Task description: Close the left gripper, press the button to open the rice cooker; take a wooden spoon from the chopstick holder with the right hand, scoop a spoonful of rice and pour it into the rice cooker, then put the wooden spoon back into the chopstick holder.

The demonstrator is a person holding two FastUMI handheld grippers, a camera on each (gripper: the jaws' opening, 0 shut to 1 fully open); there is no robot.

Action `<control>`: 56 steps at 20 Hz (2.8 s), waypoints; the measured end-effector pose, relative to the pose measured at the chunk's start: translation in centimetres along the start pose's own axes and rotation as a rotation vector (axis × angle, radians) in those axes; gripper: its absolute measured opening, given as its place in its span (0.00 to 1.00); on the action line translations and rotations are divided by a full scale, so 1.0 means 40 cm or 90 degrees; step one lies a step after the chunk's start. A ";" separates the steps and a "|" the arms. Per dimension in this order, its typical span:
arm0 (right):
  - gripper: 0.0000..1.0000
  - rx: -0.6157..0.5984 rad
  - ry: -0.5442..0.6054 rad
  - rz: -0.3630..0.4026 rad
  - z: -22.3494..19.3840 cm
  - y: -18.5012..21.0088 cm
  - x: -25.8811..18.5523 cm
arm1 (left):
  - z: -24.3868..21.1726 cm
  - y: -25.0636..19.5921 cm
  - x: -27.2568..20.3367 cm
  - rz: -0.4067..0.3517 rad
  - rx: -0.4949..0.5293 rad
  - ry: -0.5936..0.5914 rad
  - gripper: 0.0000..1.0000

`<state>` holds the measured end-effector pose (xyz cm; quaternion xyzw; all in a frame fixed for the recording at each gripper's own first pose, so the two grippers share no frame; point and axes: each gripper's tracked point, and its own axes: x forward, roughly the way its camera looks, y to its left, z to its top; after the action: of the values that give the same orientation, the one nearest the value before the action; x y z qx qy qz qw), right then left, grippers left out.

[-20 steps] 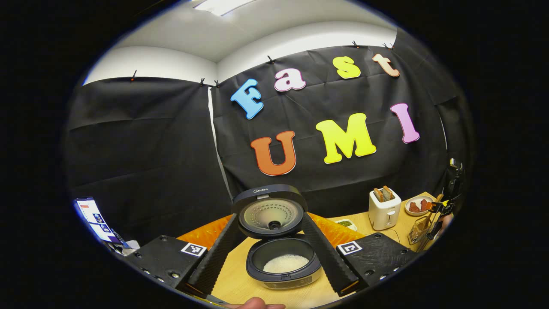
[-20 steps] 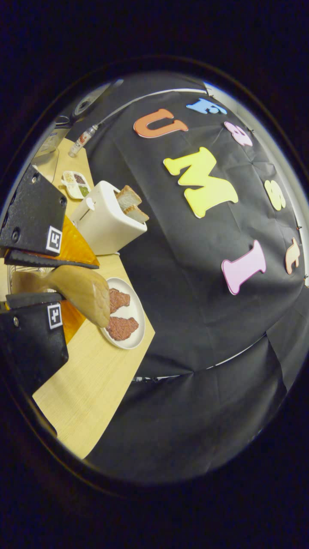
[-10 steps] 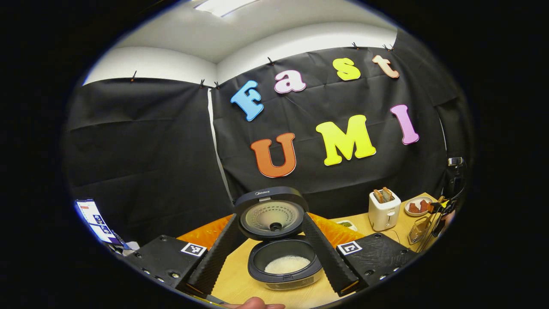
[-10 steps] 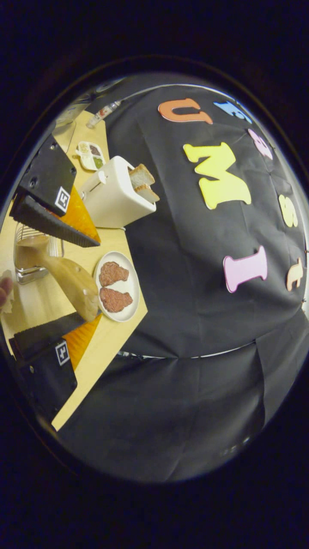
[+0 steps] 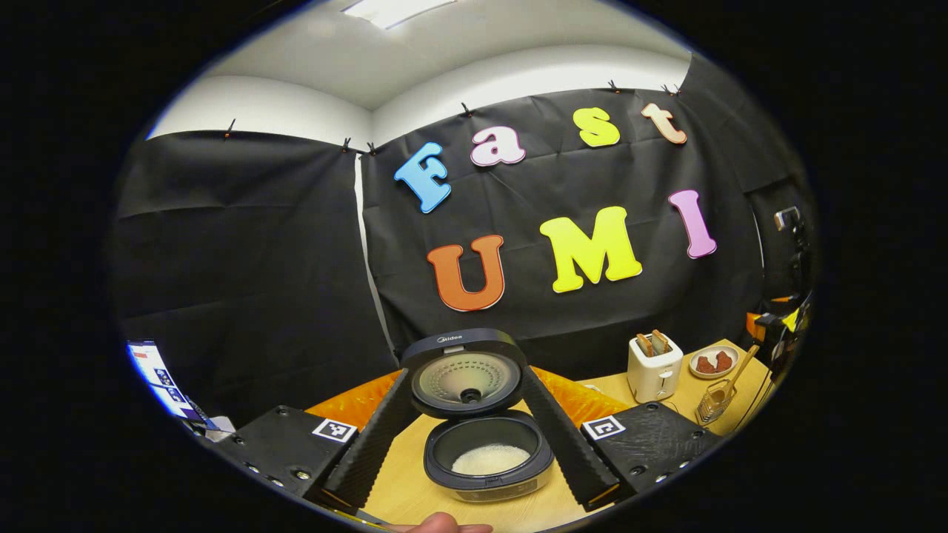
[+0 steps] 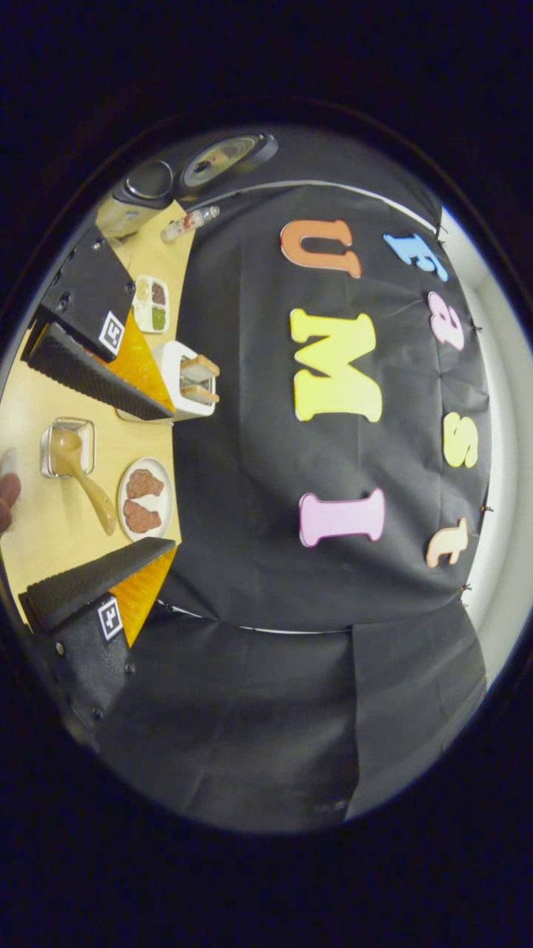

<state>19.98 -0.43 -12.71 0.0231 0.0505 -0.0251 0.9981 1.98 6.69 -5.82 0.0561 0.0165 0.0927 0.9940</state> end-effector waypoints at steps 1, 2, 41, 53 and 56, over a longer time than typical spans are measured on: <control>1.00 0.008 -0.014 0.018 0.042 0.030 -0.048 | 0.000 0.001 0.004 -0.003 -0.002 0.000 0.95; 1.00 0.006 -0.026 0.041 0.078 0.064 -0.101 | 0.006 -0.001 0.008 -0.008 -0.005 -0.001 0.95; 1.00 -0.116 0.123 0.160 -0.021 0.197 -0.441 | -0.427 -0.032 0.343 -0.033 -0.123 0.493 0.99; 1.00 -0.084 0.171 0.185 -0.069 0.230 -0.425 | -0.571 -0.073 0.230 -0.053 -0.141 0.596 1.00; 1.00 -0.091 0.166 0.187 -0.061 0.231 -0.418 | -0.569 -0.068 0.235 -0.051 -0.136 0.588 1.00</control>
<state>3.61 9.69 -13.02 -0.0376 0.1771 0.1273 0.9752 10.74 8.25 -28.94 -0.0943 0.4494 0.0707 0.8855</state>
